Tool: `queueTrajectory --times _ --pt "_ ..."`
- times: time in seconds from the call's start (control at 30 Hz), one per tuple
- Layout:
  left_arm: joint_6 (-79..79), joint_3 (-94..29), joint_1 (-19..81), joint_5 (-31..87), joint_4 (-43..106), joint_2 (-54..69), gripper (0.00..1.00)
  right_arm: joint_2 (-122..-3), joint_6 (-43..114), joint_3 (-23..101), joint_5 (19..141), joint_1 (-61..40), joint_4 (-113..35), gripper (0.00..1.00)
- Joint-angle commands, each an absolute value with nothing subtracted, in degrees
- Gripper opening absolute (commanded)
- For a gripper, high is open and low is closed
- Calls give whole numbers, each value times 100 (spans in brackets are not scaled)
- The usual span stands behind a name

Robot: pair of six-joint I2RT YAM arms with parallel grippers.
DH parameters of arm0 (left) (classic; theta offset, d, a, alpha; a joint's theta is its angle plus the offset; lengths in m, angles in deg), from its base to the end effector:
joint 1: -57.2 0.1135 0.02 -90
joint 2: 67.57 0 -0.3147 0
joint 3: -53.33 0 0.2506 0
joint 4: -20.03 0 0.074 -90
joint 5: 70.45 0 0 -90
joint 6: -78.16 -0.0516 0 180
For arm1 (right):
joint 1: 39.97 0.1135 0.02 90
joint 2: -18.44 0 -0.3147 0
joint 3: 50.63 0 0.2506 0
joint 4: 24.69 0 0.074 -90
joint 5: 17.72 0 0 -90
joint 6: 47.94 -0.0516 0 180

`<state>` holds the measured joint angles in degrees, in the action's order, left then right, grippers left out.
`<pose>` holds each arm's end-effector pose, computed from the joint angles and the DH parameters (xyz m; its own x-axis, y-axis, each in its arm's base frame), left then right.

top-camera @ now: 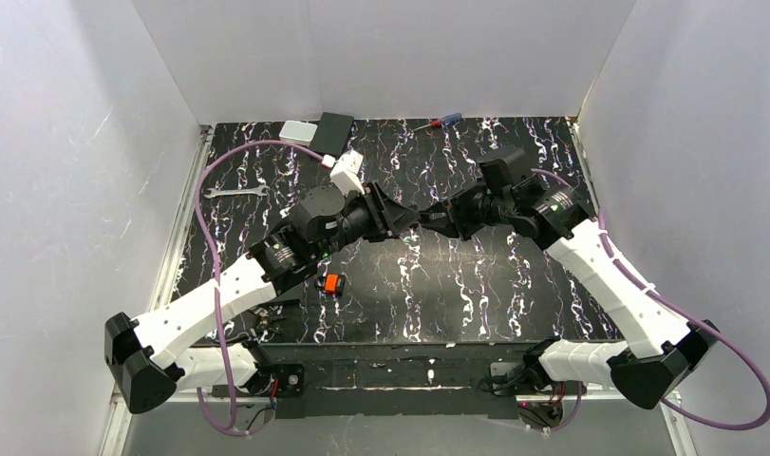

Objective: Unlock with the key

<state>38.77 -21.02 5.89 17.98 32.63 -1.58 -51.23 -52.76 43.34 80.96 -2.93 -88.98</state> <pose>0.1668 -0.2061 0.4281 -0.6191 -0.4628 -0.6344 0.4486 0.4547 -0.7694 0.1828 0.1477 0.4314 -0.6422 0.7494 0.1610 0.5690 0.3253 0.7553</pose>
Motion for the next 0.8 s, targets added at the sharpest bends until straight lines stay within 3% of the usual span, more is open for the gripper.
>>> queueTrajectory --times 0.0,0.3,0.77 --pt "3940 -2155 560 1875 3162 -282 31 -4912 -5456 4226 8166 -297 -8584 1" --pt "4083 -2015 554 1954 3135 -283 31 -4818 -5497 4094 8160 -297 -8356 1" --pt "4178 -1900 559 1875 3115 -327 21 -4814 -5497 4099 8177 -298 -8293 1"
